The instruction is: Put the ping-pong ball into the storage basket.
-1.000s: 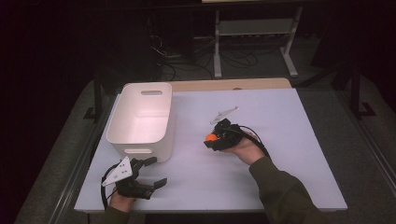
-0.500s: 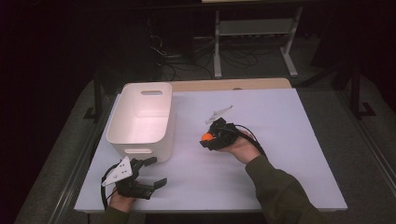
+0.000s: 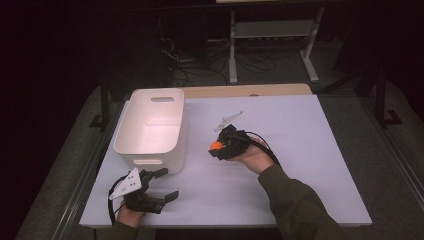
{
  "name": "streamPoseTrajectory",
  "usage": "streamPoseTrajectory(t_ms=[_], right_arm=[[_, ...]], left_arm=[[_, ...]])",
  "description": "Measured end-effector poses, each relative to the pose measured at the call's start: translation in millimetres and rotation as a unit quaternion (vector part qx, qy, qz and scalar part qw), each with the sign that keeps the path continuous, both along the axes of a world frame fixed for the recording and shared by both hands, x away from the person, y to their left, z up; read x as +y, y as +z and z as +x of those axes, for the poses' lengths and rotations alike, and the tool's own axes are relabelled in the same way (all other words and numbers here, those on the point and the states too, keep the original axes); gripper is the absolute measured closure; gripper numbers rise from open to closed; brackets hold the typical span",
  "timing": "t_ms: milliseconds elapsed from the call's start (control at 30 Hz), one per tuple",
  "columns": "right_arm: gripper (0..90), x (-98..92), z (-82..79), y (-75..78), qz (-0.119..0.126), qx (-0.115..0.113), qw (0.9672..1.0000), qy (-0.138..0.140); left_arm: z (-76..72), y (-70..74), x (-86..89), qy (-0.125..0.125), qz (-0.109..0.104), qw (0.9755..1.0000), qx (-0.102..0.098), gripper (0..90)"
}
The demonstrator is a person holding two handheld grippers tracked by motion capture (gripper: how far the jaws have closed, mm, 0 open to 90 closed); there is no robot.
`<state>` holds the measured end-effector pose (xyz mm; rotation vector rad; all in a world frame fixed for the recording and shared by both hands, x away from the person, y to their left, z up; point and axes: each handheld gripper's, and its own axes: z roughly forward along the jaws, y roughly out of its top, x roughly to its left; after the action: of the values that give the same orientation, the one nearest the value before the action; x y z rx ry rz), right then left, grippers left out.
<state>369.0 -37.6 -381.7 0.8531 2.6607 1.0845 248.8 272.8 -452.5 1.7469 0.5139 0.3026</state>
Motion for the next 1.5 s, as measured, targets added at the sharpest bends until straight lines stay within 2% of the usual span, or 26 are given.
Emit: streamPoseTrajectory(t_ms=[833, 1500], right_arm=[[49.7, 24.8, 3.5, 17.2, -0.004, -0.016, 0.9996, 0.025], [49.7, 34.7, 9.3, 33.8, -0.001, -0.025, 0.9992, 0.032]], left_arm=[[-0.2, -0.1, -0.2, 0.000, -0.002, 1.0000, -0.001, 14.0], [-0.1, -0.1, 0.0, 0.000, -0.002, 1.0000, -0.001, 14.0]])
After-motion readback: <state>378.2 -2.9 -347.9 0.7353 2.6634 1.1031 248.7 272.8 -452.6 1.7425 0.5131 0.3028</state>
